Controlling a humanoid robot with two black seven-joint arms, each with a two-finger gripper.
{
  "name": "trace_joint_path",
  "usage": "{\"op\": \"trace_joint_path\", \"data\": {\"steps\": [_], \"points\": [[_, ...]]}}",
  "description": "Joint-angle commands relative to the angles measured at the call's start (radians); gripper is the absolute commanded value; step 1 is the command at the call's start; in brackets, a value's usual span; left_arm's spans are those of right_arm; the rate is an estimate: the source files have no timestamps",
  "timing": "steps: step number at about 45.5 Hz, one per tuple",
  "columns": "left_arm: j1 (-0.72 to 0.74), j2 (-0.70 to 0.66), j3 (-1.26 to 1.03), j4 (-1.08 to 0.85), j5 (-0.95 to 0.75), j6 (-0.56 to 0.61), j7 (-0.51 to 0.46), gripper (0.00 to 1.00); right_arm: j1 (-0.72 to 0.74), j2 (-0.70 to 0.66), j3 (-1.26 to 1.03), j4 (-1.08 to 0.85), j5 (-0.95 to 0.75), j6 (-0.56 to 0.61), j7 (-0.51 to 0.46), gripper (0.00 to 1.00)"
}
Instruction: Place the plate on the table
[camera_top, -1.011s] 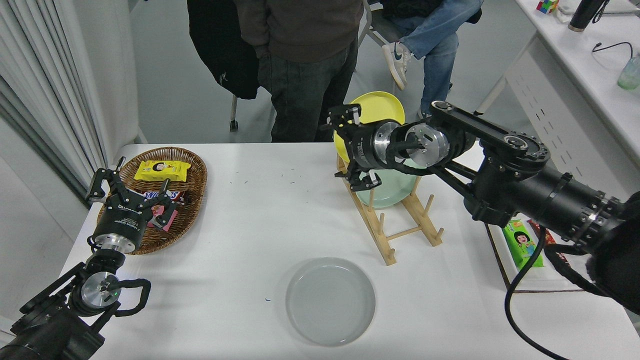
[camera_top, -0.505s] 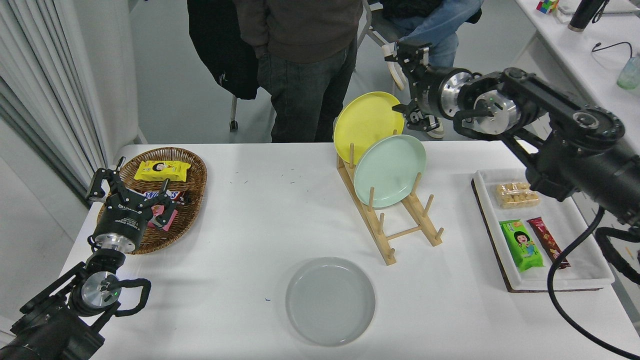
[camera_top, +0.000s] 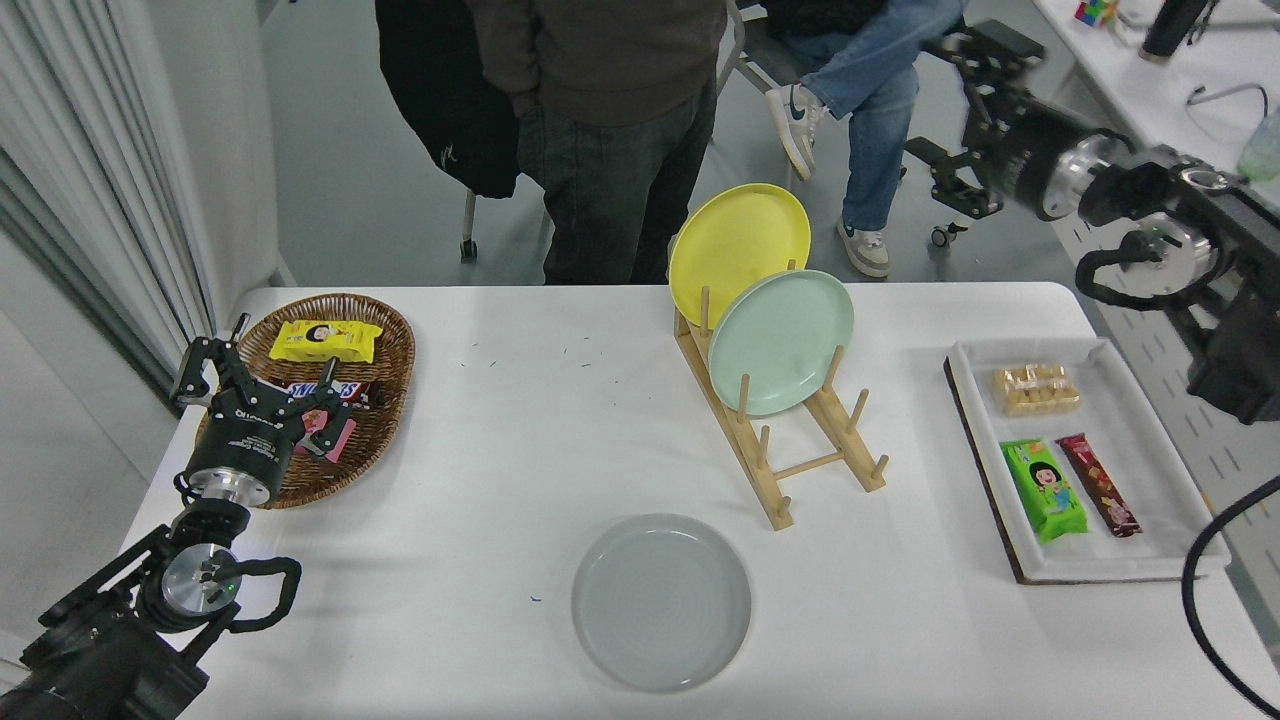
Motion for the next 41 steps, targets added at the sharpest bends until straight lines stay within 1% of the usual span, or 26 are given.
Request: {"op": "trace_joint_path", "data": {"steps": [1, 4, 10, 17, 19, 24, 36, 41], "points": [[0.000, 0.000, 0.000, 0.000, 0.000, 0.000, 0.000, 0.98, -0.067, -0.050, -0.009, -0.056, 0.090, 0.028, 0.101, 0.99], [0.000, 0.000, 0.000, 0.000, 0.000, 0.000, 0.000, 0.98, -0.105, -0.052, -0.006, -0.050, 0.118, 0.034, 0.102, 0.99], [0.000, 0.000, 0.000, 0.000, 0.000, 0.000, 0.000, 0.98, -0.147, -0.039, 0.000, -0.036, 0.119, 0.034, 0.107, 0.99], [0.000, 0.000, 0.000, 0.000, 0.000, 0.000, 0.000, 0.98, -0.274, 0.011, 0.066, -0.027, 0.119, 0.032, 0.107, 0.99], [0.000, 0.000, 0.000, 0.000, 0.000, 0.000, 0.000, 0.98, -0.338, 0.036, 0.098, -0.024, 0.121, 0.035, 0.108, 0.99], [0.000, 0.000, 0.000, 0.000, 0.000, 0.000, 0.000, 0.98, -0.371, 0.063, 0.123, -0.029, 0.119, 0.035, 0.108, 0.99], [0.000, 0.000, 0.000, 0.000, 0.000, 0.000, 0.000, 0.98, -0.455, 0.064, 0.133, -0.049, 0.121, 0.034, 0.107, 0.99], [0.000, 0.000, 0.000, 0.000, 0.000, 0.000, 0.000, 0.98, -0.486, 0.068, 0.213, -0.055, 0.130, 0.031, 0.108, 0.99]]}}
